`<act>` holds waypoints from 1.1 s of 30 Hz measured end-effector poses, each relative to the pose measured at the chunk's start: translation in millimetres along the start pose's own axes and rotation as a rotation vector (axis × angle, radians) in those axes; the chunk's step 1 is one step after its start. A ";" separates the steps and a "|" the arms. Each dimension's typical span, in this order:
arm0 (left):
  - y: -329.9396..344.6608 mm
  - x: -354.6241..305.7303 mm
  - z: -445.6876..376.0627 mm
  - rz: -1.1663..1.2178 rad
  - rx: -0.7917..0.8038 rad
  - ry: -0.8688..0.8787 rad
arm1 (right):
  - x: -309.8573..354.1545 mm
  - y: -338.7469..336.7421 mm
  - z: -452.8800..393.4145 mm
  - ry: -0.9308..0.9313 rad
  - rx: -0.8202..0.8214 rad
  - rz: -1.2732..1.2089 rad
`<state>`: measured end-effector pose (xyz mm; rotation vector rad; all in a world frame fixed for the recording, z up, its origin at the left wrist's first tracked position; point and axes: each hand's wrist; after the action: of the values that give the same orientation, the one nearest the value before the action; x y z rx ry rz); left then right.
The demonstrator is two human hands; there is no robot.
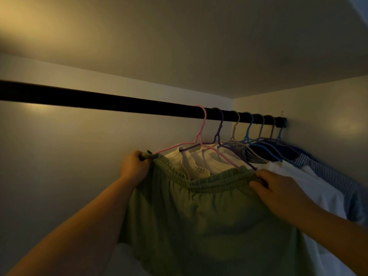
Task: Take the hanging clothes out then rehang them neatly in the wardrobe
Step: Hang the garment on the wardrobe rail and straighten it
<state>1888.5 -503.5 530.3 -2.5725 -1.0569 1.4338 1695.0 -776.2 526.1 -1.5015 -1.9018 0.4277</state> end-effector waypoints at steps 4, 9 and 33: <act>-4.3 -0.3 0.9 -0.015 -0.019 -0.004 | 4.3 1.9 0.1 0.007 0.017 -0.005; -5.4 -1.0 -1.0 -0.034 0.026 0.000 | 1.5 2.9 0.9 0.036 0.000 -0.007; -28.6 23.4 105.0 -0.019 0.129 -0.229 | -27.2 9.2 94.7 -0.420 -0.152 0.448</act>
<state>1801.4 -499.7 461.1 -2.3476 -0.9708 1.7620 1640.9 -785.5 443.8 -2.0796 -1.9260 0.8742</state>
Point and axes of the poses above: each hand's wrist, its own z-axis away from the middle knuckle, its own y-axis out of the palm, x = y × z, and after that the axes turned 11 degrees about -x, right-handed
